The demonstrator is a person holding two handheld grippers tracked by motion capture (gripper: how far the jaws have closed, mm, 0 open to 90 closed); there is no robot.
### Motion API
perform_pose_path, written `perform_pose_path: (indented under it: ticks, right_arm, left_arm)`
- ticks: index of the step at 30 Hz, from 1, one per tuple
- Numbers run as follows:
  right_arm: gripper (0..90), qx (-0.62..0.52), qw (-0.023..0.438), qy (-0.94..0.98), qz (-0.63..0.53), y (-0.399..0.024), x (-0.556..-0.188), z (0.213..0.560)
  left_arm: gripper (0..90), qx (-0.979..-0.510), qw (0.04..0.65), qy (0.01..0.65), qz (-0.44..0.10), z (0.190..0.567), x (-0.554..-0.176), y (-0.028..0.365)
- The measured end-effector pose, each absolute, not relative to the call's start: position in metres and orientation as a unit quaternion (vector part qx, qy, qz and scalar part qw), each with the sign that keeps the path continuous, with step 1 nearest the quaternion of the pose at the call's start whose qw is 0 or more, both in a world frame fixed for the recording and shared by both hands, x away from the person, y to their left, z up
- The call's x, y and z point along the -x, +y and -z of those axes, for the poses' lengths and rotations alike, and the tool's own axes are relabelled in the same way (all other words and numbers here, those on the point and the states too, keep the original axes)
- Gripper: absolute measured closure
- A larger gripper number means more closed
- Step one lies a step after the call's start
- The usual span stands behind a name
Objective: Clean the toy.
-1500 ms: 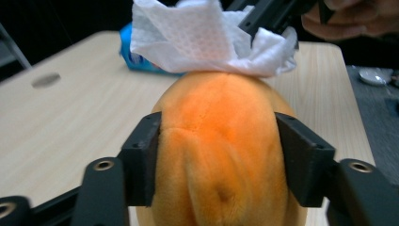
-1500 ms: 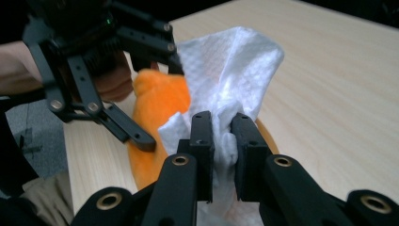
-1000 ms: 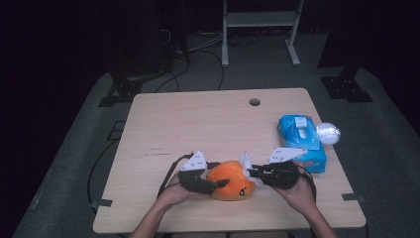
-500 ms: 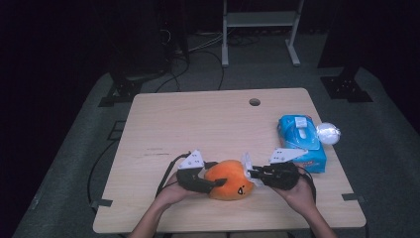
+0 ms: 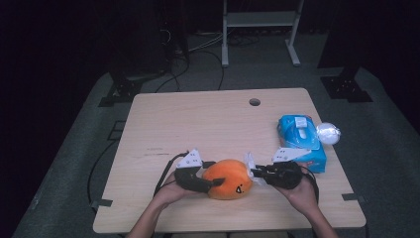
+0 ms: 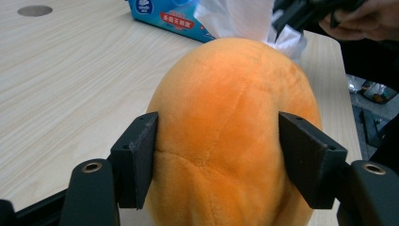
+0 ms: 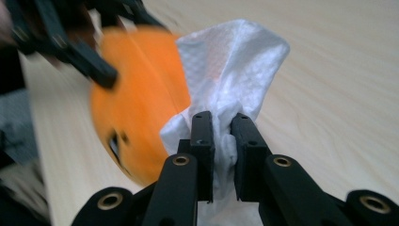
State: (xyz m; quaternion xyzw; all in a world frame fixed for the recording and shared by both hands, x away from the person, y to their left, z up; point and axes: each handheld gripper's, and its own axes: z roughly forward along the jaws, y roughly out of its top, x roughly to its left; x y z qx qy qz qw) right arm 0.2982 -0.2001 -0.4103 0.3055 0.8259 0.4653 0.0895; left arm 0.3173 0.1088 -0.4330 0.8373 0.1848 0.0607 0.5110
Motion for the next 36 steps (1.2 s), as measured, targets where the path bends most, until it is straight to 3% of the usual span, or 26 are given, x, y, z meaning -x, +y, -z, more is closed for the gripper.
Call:
perform_pose_path:
  ticks: [6, 9, 10, 15, 23, 25, 30, 34, 36]
  right_arm:
    - [79.6, -0.277, 0.084, 0.828, -0.480, -0.185, -0.296, 0.403]
    - [79.5, -0.277, 0.065, 0.833, -0.474, -0.188, -0.299, 0.410]
    - [79.5, -0.279, 0.064, 0.833, -0.473, -0.189, -0.299, 0.410]
    - [79.3, -0.296, 0.060, 0.831, -0.468, -0.203, -0.302, 0.411]
    - [79.3, -0.258, 0.066, 0.835, -0.482, -0.185, -0.292, 0.400]
    - [79.3, -0.267, 0.060, 0.833, -0.481, -0.191, -0.295, 0.404]
    - [79.2, -0.273, 0.076, 0.823, -0.493, -0.192, -0.292, 0.398]
    - [79.2, -0.250, 0.078, 0.835, -0.483, -0.179, -0.288, 0.397]
    - [79.3, -0.246, 0.065, 0.840, -0.479, -0.180, -0.290, 0.401]
  left_arm:
    - [30.1, -0.839, 0.512, 0.175, -0.061, 0.430, -0.312, 0.101]
    - [18.6, -0.833, 0.516, 0.193, -0.040, 0.427, -0.314, 0.103]
    - [18.6, -0.830, 0.520, 0.202, -0.031, 0.428, -0.316, 0.103]
    - [28.8, -0.837, 0.512, 0.187, -0.039, 0.428, -0.311, 0.098]
    - [24.0, -0.841, 0.519, 0.155, -0.013, 0.424, -0.308, 0.103]
    - [30.9, -0.837, 0.525, 0.156, -0.012, 0.424, -0.309, 0.105]
    - [33.6, -0.846, 0.512, 0.149, -0.030, 0.423, -0.306, 0.100]
    - [27.9, -0.847, 0.511, 0.146, -0.028, 0.423, -0.306, 0.101]
    - [18.9, -0.846, 0.506, 0.161, -0.035, 0.421, -0.309, 0.101]
